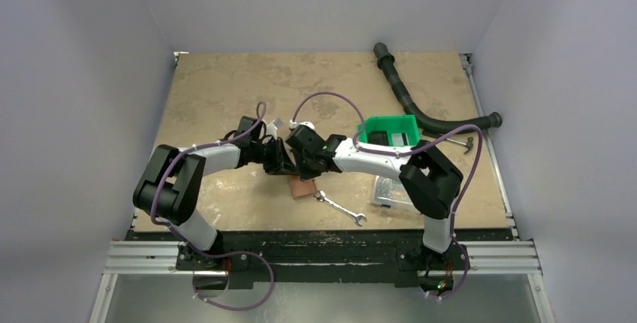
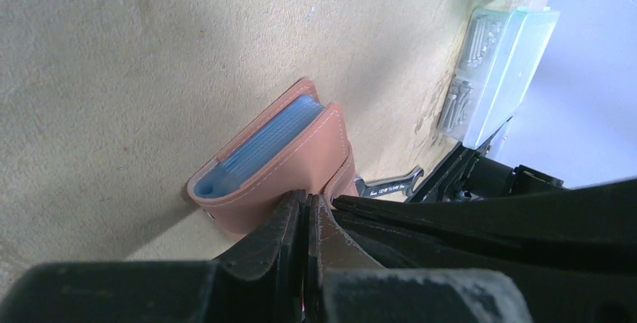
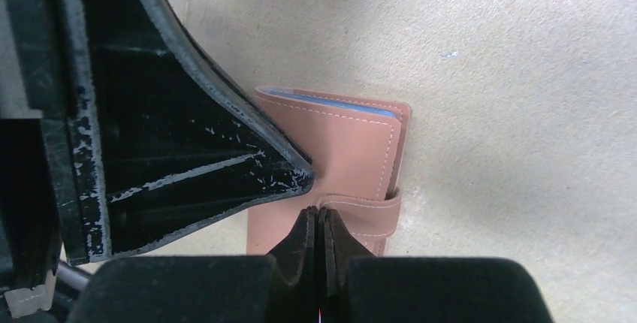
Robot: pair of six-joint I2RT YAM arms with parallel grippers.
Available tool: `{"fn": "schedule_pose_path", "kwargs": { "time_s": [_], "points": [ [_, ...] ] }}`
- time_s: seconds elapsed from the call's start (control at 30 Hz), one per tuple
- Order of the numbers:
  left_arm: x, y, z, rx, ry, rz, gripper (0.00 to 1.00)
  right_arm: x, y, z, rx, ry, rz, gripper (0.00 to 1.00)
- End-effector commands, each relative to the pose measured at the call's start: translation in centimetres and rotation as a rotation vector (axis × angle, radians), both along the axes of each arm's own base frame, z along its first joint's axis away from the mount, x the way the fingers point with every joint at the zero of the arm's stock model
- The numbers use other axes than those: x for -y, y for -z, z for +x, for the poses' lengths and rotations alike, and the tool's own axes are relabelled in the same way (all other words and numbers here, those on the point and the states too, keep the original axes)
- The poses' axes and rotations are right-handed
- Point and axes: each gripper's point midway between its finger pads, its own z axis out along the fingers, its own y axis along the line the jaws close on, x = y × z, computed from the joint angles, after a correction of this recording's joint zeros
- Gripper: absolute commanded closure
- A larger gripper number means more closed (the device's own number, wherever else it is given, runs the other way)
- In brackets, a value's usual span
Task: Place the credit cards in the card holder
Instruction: Close the card holder at the center of the board.
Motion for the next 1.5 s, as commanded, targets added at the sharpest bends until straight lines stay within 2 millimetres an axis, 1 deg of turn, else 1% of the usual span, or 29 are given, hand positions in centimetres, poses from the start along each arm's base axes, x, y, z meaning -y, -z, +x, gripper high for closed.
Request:
{"fn": "schedule_pose_path", "kwargs": {
  "time_s": [0.0,0.07,0.2,0.27,0.37,0.47,0.63,0.73,0.8,0.93,1.0,1.07,1.2,1.27,1.33,1.43,1.47],
  "points": [
    [-1.6,2.5,-1.0,-0.027,-0.016,0.121,1.00,-2.1,4.7,-6.2,-0.318,-0.101,0.129,1.00],
    [-1.6,2.5,-1.0,-0.026,-0.014,0.122,1.00,-2.0,4.6,-5.9,-0.328,-0.099,0.135,1.00],
    [-1.6,2.4,-1.0,-0.023,-0.015,0.121,1.00,-0.5,6.4,-5.5,-0.332,-0.076,0.066,1.00],
    [-1.6,2.5,-1.0,-0.025,-0.014,0.123,1.00,-0.4,6.9,-5.2,-0.323,-0.070,0.046,1.00],
    [-1.6,2.6,-1.1,-0.028,-0.012,0.124,1.00,0.3,7.8,-4.4,-0.295,-0.047,-0.033,1.00],
    [-1.5,2.6,-1.1,-0.029,-0.011,0.123,1.00,1.3,8.9,-4.5,-0.282,-0.036,-0.106,1.00],
    [-1.5,2.6,-1.0,-0.028,-0.011,0.122,1.00,3.4,10.6,-4.7,-0.264,-0.016,-0.216,1.00],
    [-1.6,2.6,-1.1,-0.030,-0.011,0.123,1.00,3.9,10.9,-4.4,-0.232,-0.011,-0.280,1.00],
    [-1.6,2.7,-1.1,-0.029,-0.012,0.125,1.00,4.4,11.6,-4.3,-0.224,-0.006,-0.323,1.00],
    [-1.6,2.6,-1.2,-0.028,-0.013,0.130,1.00,4.3,13.1,-5.1,-0.238,-0.002,-0.358,1.00],
    [-1.7,2.7,-1.2,-0.028,-0.012,0.130,1.00,4.0,13.9,-5.7,-0.257,0.005,-0.355,1.00],
    [-1.6,2.7,-1.2,-0.028,-0.012,0.129,1.00,4.1,15.0,-6.4,-0.282,0.012,-0.368,1.00],
    [-1.5,2.4,-1.1,-0.022,-0.010,0.121,1.00,3.9,16.0,-6.6,-0.293,0.018,-0.391,1.00],
    [-1.4,2.3,-1.1,-0.020,-0.009,0.116,1.00,4.2,16.7,-6.7,-0.300,0.019,-0.429,1.00],
    [-1.3,2.2,-1.1,-0.018,-0.007,0.110,1.00,4.5,17.4,-7.2,-0.315,0.014,-0.463,1.00],
    [-1.3,2.0,-1.3,-0.014,-0.005,0.107,1.00,4.7,17.8,-7.8,-0.331,0.006,-0.474,1.00],
    [-1.3,1.9,-1.3,-0.011,-0.006,0.106,1.00,4.3,17.6,-8.2,-0.346,-0.003,-0.444,1.00]
  ]
}}
